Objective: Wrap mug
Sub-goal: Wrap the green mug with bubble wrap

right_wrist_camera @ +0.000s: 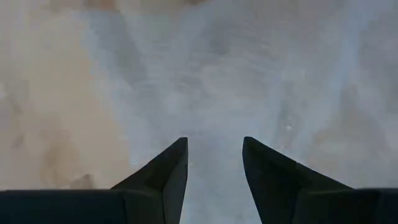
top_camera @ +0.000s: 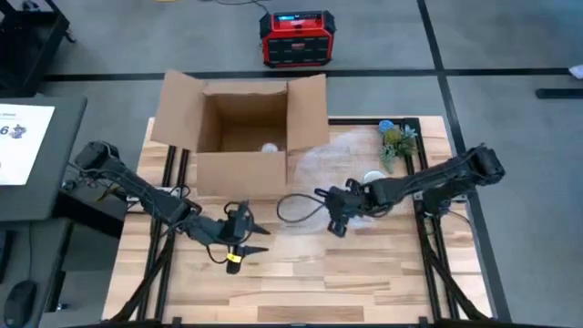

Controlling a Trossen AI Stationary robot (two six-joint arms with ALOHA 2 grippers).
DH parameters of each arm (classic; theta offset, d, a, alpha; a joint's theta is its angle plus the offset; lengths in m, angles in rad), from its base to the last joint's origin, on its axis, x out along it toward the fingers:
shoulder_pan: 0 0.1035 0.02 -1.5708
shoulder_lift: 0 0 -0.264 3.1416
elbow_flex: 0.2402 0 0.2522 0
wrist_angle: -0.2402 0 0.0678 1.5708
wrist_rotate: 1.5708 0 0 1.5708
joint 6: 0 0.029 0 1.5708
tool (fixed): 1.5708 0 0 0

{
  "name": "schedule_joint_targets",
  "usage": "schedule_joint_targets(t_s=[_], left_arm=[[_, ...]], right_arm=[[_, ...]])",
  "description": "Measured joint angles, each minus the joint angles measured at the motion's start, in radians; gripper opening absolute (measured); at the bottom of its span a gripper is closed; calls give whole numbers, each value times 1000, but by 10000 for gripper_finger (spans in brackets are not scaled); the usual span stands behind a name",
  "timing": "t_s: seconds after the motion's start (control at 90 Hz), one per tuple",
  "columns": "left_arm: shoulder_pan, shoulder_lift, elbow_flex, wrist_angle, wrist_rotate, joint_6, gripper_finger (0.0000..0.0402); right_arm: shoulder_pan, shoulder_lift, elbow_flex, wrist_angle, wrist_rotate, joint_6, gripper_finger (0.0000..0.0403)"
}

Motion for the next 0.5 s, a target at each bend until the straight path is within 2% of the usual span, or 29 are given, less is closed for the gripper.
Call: schedule_joint_targets(t_s=[0.089, 0.189, 0.267, 0.322, 0.422, 0.5], left_arm=[[-24, 0, 0, -1, 5, -26, 185], [-47, 0, 0, -1, 5, -36, 185], [-59, 0, 0, 0, 4, -36, 185], [-63, 0, 0, 0, 3, -37, 185], [-63, 0, 0, 1, 2, -38, 185], [-63, 0, 0, 1, 2, -38, 185]], right_arm=[[-11, 61, -1, 20, -129, -18, 141], [1, 139, -1, 116, -331, -57, 141], [22, 197, 7, 211, -500, -139, 141], [42, 223, 26, 253, -582, -196, 141], [83, 222, 92, 250, -609, -273, 141], [107, 191, 135, 206, -556, -308, 141]])
